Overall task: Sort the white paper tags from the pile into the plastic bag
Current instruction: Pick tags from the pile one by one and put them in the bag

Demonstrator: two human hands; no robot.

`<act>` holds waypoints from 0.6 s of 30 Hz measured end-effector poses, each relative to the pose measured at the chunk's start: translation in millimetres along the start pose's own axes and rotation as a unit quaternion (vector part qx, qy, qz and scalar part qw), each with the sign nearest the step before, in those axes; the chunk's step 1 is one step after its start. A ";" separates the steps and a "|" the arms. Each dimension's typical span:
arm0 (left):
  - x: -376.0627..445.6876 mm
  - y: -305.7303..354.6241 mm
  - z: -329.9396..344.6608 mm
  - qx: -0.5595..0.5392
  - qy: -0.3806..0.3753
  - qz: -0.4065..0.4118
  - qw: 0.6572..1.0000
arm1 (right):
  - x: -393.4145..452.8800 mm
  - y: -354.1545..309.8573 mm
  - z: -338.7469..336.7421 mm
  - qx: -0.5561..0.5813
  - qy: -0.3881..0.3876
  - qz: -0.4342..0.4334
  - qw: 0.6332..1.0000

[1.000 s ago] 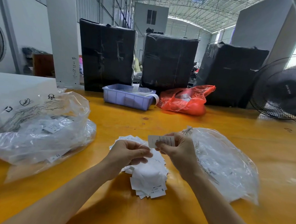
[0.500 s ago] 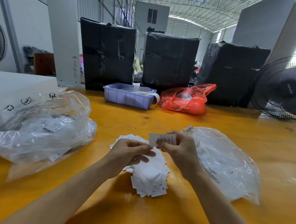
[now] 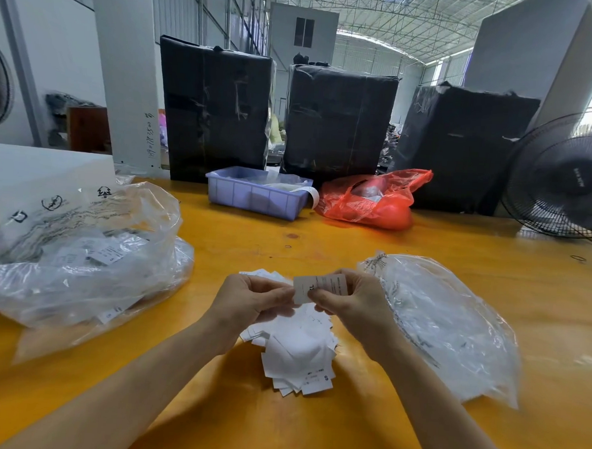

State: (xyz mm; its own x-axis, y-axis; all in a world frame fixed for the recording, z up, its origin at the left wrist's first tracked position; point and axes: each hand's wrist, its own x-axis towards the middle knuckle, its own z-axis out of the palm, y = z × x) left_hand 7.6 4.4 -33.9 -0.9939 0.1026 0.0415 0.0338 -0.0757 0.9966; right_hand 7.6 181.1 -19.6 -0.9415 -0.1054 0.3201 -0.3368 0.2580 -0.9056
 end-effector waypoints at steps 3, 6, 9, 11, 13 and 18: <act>0.7 -1.4 -0.8 -0.008 -0.001 -0.001 1.000 | 0.4 -0.5 -0.1 0.010 0.029 -0.013 0.999; 1.3 -1.4 -0.9 -0.018 0.001 -0.002 1.000 | 0.5 -0.5 -0.1 0.009 0.046 -0.021 0.999; 0.9 -1.3 0.0 -0.014 -0.007 -0.001 1.000 | 0.1 -1.1 -0.3 0.011 0.049 -0.030 0.998; 0.5 -0.9 1.0 -0.008 -0.018 -0.001 1.000 | -0.1 -1.6 -0.1 0.005 0.051 -0.032 0.998; -0.1 0.0 2.2 -0.007 -0.027 0.000 1.000 | -0.1 -1.8 0.2 0.000 0.054 -0.033 0.998; -1.8 1.5 2.5 0.004 -0.054 0.000 0.999 | -0.4 -2.1 1.0 -0.022 0.055 -0.039 0.997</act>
State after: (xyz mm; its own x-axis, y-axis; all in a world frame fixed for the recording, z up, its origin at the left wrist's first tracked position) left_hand 9.7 6.6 -32.3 -0.9768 0.2085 0.0489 0.0356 -0.0673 0.9971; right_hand 8.7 179.6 -18.1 -0.9074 -0.0211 0.4197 -0.4067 0.2957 -0.8644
